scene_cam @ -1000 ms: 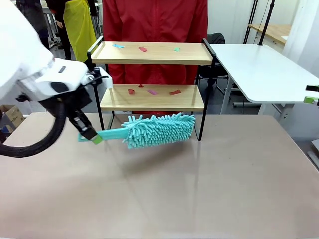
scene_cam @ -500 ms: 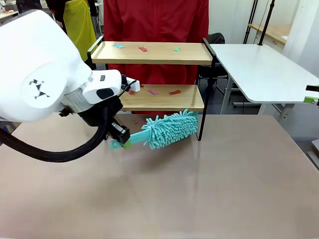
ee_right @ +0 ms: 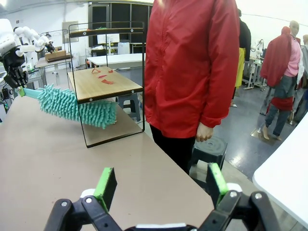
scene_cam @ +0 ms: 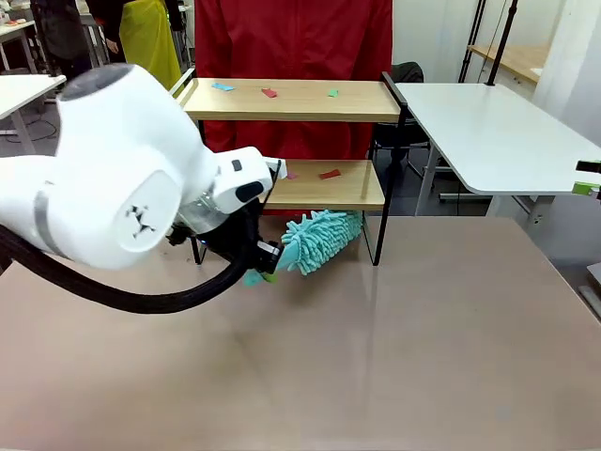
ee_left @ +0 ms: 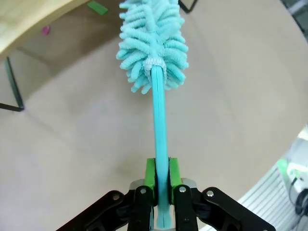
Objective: Clean the shelf.
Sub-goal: Clean the specific section of the Shelf indicated by the human with the Duster.
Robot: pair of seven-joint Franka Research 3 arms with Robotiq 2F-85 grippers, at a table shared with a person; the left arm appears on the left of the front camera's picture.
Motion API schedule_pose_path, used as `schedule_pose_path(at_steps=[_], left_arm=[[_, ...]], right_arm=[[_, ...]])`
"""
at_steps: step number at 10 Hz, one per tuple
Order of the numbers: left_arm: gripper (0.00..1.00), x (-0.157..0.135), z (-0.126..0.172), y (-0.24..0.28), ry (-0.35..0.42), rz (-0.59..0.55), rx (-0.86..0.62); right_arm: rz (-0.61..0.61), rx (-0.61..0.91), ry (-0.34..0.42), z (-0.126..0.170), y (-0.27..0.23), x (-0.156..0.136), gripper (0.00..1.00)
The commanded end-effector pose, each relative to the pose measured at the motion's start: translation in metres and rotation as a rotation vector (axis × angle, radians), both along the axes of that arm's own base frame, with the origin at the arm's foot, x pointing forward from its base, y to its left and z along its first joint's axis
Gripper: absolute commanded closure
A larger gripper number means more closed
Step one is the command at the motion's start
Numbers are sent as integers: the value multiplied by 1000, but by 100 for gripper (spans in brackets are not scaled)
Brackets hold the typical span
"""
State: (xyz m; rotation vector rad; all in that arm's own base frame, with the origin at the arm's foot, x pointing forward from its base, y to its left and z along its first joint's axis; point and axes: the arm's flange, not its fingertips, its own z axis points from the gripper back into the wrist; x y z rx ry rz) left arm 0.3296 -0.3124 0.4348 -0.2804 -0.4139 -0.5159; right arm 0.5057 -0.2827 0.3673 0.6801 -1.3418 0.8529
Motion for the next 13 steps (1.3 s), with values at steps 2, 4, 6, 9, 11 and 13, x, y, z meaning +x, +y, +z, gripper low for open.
schedule_pose_path(at_steps=[2, 4, 6, 9, 11, 13], left_arm=[[86, 16, -6, -36, -52, 90, 5], [86, 27, -15, -55, 51, 2, 63], [86, 13, -9, -27, -21, 56, -6], [86, 17, -22, -68, 18, 145, -24], [86, 21, -26, -78, -2, 241, -100], [86, 26, -33, -90, 6, 271, -162]], right_arm=[[-14, -14, 21, 7, 3, 0, 0], [-14, -14, 21, 7, 3, 0, 0], [-14, -14, 21, 7, 3, 0, 0], [-14, -14, 21, 7, 3, 0, 0], [-14, -14, 21, 7, 3, 0, 0], [-14, -14, 21, 7, 3, 0, 0]])
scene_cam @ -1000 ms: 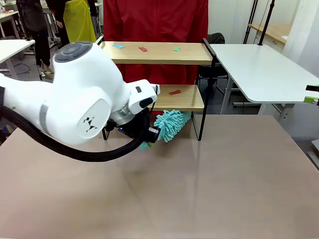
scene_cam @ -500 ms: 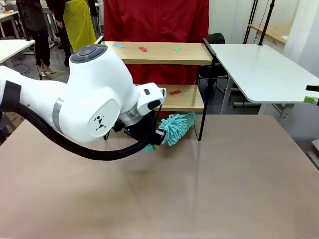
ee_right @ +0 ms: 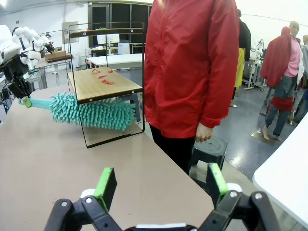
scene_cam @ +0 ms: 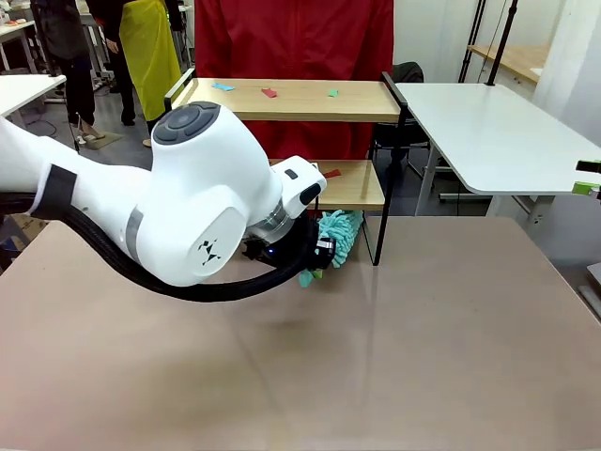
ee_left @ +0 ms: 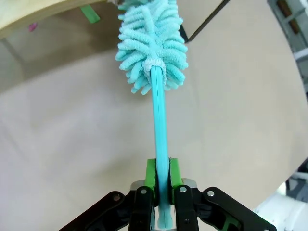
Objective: Clean the shelf.
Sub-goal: Clean the specific section of the Shelf indicated by the human with the Duster.
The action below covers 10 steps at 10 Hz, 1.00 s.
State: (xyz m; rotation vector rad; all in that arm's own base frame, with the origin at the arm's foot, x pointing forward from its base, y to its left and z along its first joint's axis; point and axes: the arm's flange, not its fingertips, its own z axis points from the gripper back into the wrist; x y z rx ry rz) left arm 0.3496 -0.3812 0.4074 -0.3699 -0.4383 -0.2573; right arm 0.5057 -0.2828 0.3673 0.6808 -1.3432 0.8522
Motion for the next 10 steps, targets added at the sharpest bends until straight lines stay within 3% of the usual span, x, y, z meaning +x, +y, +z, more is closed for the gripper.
schedule_pose_path(at_steps=[1, 5, 10], left_arm=[[86, 8, -11, -30, -59, 85, -14], [86, 20, -31, -59, -70, 135, -38], [86, 22, -64, -79, 9, 120, -9]], right_arm=[[-13, -16, 22, 7, 4, 0, 0], [-13, -16, 22, 7, 4, 0, 0], [-13, -16, 22, 7, 4, 0, 0]])
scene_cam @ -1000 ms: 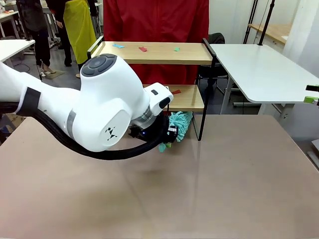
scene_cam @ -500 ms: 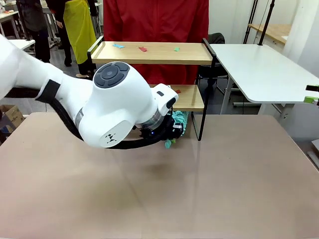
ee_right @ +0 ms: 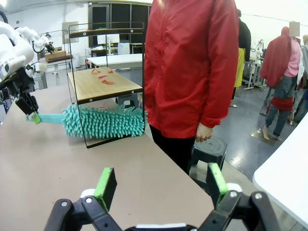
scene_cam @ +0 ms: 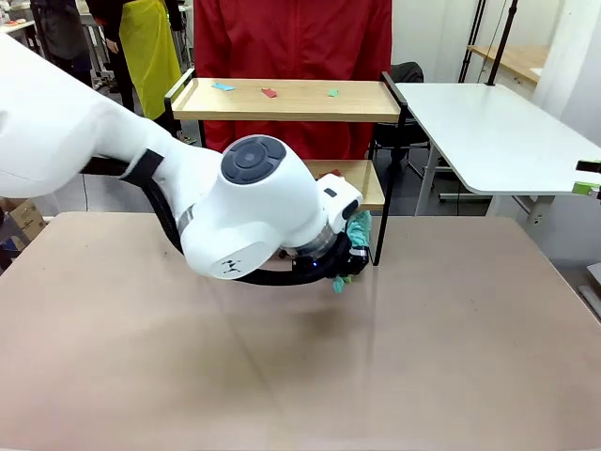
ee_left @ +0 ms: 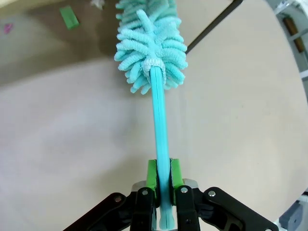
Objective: Clean the shelf.
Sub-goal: Clean the specific section of the Shelf indicated by the human with the Duster.
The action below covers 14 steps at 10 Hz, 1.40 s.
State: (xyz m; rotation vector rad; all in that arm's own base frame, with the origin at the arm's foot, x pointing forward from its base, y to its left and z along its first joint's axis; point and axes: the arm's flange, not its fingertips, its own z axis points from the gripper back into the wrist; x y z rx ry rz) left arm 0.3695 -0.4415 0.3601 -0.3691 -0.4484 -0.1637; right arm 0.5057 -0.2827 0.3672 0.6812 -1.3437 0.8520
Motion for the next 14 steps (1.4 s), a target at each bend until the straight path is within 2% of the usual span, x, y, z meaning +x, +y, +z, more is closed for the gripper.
schedule_pose_path(at_steps=[1, 3, 4, 5, 9, 14], left_arm=[[86, -1, -21, -18, 6, 43, 20], [86, -6, -27, -19, 53, 45, 17], [86, -7, -21, -16, 68, 85, 15], [86, -4, -22, -10, 41, 10, 24], [86, -7, -25, 10, 40, 90, 51], [86, -8, -12, 67, 56, 202, 127]], right_arm=[[-14, -16, 22, 7, 3, 0, 0], [-14, -16, 22, 7, 3, 0, 0], [-14, -16, 22, 7, 3, 0, 0], [-14, -16, 22, 7, 3, 0, 0], [-14, -16, 22, 7, 3, 0, 0], [-14, -16, 22, 7, 3, 0, 0]])
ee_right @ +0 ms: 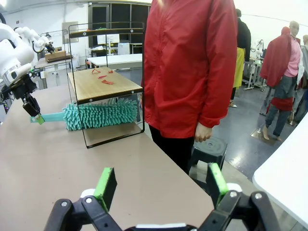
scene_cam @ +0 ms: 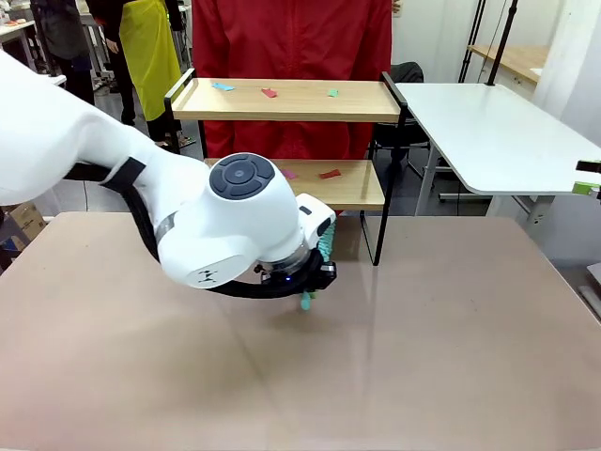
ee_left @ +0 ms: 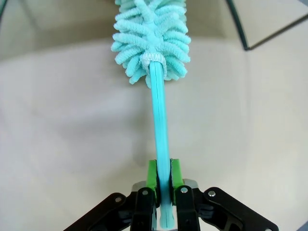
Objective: Clean the shelf.
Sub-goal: Clean the specific section of the Shelf indicated by the human with the Duster.
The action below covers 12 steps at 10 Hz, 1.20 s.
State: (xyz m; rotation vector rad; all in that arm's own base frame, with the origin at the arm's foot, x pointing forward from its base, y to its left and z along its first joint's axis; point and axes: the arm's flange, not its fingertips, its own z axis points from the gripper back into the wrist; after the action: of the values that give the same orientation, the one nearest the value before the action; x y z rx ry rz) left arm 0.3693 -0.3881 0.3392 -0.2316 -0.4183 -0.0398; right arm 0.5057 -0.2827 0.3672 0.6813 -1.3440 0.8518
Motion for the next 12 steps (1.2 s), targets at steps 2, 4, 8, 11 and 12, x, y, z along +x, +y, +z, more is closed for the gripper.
schedule_pose_path(at_steps=[2, 4, 8, 11, 12], left_arm=[[86, -9, 12, 38, 24, 113, 58], [86, -6, 14, 58, 39, 150, 94], [86, -7, 15, 98, 67, 237, 206], [86, -7, 16, 121, 85, 311, 275], [86, -8, 18, 123, 70, 331, 299]], right_arm=[[-13, -17, 22, 7, 3, 0, 0], [-13, -17, 22, 7, 3, 0, 0], [-13, -17, 22, 7, 3, 0, 0], [-13, -17, 22, 7, 3, 0, 0], [-13, -17, 22, 7, 3, 0, 0]])
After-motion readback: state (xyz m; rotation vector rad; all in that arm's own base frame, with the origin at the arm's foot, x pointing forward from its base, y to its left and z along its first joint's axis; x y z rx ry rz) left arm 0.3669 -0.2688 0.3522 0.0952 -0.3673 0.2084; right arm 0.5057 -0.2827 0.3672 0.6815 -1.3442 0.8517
